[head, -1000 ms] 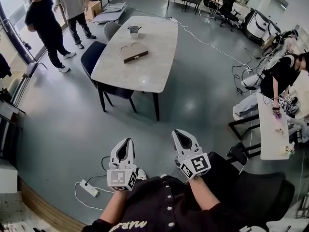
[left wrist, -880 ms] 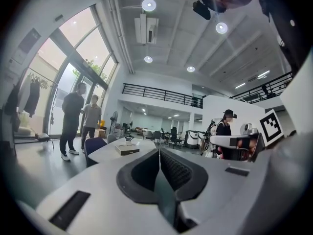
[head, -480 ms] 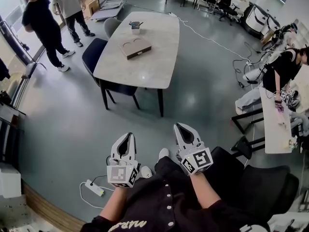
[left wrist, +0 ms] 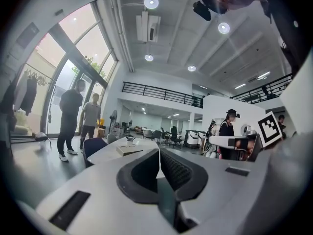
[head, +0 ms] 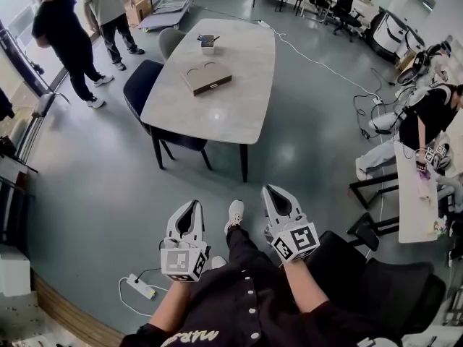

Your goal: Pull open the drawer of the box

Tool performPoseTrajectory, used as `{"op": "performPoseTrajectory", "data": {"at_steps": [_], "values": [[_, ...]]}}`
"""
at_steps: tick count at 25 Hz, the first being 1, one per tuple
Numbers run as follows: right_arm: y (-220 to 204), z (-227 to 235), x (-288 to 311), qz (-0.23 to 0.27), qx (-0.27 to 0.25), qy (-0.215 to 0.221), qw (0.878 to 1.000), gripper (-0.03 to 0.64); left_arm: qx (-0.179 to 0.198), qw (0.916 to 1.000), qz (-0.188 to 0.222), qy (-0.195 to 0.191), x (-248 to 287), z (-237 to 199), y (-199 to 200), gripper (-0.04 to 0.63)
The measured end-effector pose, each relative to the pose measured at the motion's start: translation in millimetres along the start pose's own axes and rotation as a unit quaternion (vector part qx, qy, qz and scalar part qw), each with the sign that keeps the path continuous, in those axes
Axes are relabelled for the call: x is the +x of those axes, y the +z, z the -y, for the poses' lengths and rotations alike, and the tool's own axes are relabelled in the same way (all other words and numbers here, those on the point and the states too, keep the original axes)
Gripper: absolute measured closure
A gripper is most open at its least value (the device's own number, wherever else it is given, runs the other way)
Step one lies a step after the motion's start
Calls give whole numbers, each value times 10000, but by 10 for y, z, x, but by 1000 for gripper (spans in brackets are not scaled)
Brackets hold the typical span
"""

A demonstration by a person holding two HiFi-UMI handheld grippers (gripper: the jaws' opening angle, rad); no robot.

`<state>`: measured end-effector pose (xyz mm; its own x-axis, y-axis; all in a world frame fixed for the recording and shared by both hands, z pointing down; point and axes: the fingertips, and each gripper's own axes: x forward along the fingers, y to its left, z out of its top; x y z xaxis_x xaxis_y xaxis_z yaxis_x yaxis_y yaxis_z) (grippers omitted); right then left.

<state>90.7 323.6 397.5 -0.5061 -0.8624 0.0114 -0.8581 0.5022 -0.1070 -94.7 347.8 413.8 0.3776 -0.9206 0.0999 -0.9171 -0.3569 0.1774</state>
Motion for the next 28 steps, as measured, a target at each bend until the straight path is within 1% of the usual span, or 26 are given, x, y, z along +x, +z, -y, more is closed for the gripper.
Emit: {"op": "performPoseTrajectory", "data": {"at_steps": [8,16,23,28], "values": [[35,494,770,-16,26,101,9999,620,-36,9999,32,95,809,-275,113,577],[282,994,1529,77,100,283,9995,621,40,9997,51,218,1616,-473,409,577],[394,1498,2035,107,162,320,9993,620,62,9993,29,362,2245,-575,529,577],[414,1778,2362,103,171,447,9988,620,67,9988,39,482,2639,-641,576,577]]}}
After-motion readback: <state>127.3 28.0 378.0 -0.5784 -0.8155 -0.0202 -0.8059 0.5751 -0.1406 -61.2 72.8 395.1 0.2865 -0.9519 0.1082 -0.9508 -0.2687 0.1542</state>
